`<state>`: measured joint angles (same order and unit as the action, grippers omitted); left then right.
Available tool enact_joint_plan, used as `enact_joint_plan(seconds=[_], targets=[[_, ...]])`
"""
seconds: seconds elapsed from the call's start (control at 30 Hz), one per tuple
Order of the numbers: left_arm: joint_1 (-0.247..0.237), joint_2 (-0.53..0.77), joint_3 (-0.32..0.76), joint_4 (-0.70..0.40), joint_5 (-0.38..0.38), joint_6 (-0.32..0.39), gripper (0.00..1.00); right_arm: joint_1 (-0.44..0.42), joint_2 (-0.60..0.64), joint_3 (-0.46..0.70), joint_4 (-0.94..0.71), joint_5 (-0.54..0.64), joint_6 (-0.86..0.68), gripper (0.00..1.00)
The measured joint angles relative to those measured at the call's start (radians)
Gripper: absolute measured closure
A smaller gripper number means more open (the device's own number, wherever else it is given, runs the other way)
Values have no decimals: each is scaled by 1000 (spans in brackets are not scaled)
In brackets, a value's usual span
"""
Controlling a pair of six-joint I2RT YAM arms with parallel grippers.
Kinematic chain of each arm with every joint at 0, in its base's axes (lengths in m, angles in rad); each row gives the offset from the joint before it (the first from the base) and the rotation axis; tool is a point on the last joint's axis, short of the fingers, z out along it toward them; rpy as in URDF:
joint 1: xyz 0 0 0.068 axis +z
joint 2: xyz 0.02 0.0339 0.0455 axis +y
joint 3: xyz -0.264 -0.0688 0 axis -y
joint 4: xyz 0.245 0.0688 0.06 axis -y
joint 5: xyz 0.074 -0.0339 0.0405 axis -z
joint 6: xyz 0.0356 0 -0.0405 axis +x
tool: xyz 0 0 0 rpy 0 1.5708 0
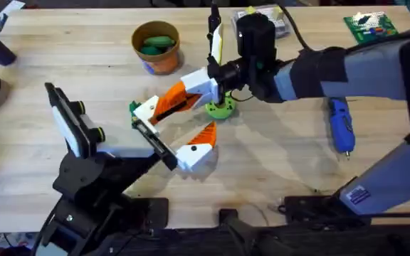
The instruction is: Pick up the gripper from the table and insert it into the empty holder that is missing its gripper. Then pick up a screw, insert it into the mounting hole, and use the screwdriver to tighten it. Finally, clean up the table by picking up the vegetable and placing it into the bucket.
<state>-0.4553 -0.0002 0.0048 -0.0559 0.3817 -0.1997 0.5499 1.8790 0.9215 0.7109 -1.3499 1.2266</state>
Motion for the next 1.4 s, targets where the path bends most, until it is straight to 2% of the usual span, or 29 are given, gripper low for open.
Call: enact_joint_plan(seconds=[0.13,0.27,0.53,0.73,0.97,1.13,1.4], targets=[[0,0,0,0,0,1,14,0,0,0,1,-1,2,936],[-2,0,0,1,27,1,15,5,0,0,1,7,3,829],[-6,0,0,2,42,1,15,15,0,1,2,11,3,778],[-6,0,0,2,43,5,14,16,0,1,76,10,21,653],[-6,0,0,2,48,7,14,17,0,2,122,9,47,373],[-10,0,0,2,77,6,14,27,0,2,125,11,51,34],[-10,0,0,3,90,6,14,-13,0,3,53,29,8,7]])
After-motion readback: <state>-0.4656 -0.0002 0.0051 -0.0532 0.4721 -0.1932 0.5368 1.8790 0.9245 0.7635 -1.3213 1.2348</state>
